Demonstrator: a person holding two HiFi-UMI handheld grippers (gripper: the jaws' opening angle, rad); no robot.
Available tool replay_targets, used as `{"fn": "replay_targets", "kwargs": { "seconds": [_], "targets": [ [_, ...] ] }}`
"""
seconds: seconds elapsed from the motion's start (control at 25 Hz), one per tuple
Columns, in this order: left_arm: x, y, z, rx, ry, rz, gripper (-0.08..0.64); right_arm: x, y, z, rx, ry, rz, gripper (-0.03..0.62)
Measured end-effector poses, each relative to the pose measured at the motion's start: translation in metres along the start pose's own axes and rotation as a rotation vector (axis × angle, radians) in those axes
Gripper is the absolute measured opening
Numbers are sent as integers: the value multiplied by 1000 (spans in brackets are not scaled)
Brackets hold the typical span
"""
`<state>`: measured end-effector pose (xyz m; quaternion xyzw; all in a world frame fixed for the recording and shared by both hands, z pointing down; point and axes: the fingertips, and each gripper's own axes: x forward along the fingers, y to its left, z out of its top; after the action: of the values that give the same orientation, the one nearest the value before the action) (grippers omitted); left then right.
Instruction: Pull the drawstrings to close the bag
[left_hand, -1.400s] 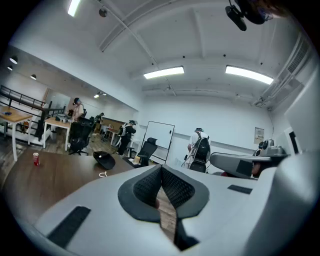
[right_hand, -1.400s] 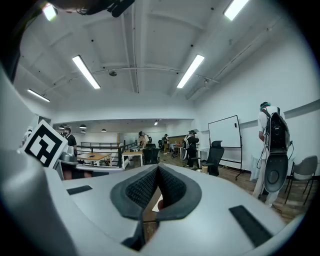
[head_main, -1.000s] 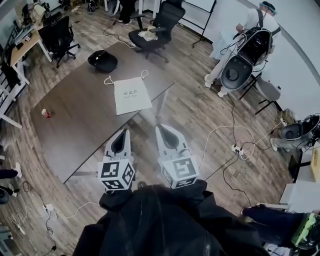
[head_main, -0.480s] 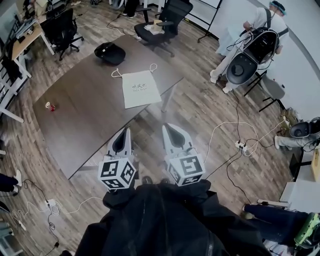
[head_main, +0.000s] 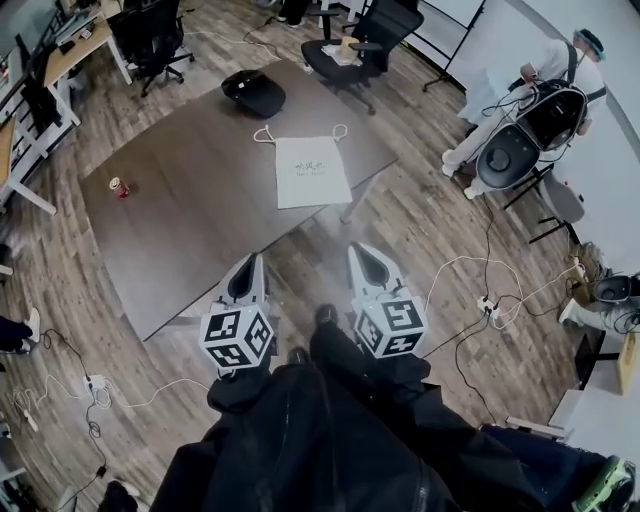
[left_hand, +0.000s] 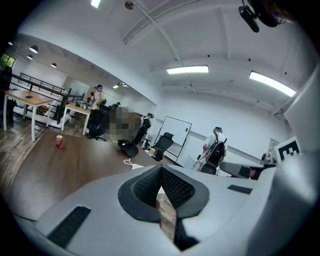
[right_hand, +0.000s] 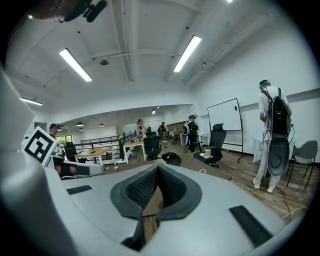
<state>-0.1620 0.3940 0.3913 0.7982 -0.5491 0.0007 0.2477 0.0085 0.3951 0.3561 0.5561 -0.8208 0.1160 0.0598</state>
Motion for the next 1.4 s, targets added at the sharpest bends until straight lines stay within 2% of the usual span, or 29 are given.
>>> {"fn": "replay_targets", "kwargs": {
  "seconds": [0.24,0.44,0.64,0.8,0.96,1.12,1.32,1.4],
  "targets": [
    [2,46,-1,-32,9,94,31,40,-9,-5,21,27,5,21],
    [36,72,3,-37,34,144,31,89,-20,-10,12,58,36,21],
    [101,78,4,-29,87,152,32,144,-55,-16,41,97,43,21],
    [180,75,14,-10,114,145,32,206,-106,-18,61,128,50,21],
    [252,72,34,5,162,147,32,268,-152,-4,111,164,60,21],
    [316,86,55,8,186,184,32,325,-187,7,148,193,82,21],
    [373,93,46,51,269,221,32,368,-230,-15,202,275,81,21],
    [389,100,38,38,305,233,32,381,-236,-21,219,309,96,21]
  ]
}}
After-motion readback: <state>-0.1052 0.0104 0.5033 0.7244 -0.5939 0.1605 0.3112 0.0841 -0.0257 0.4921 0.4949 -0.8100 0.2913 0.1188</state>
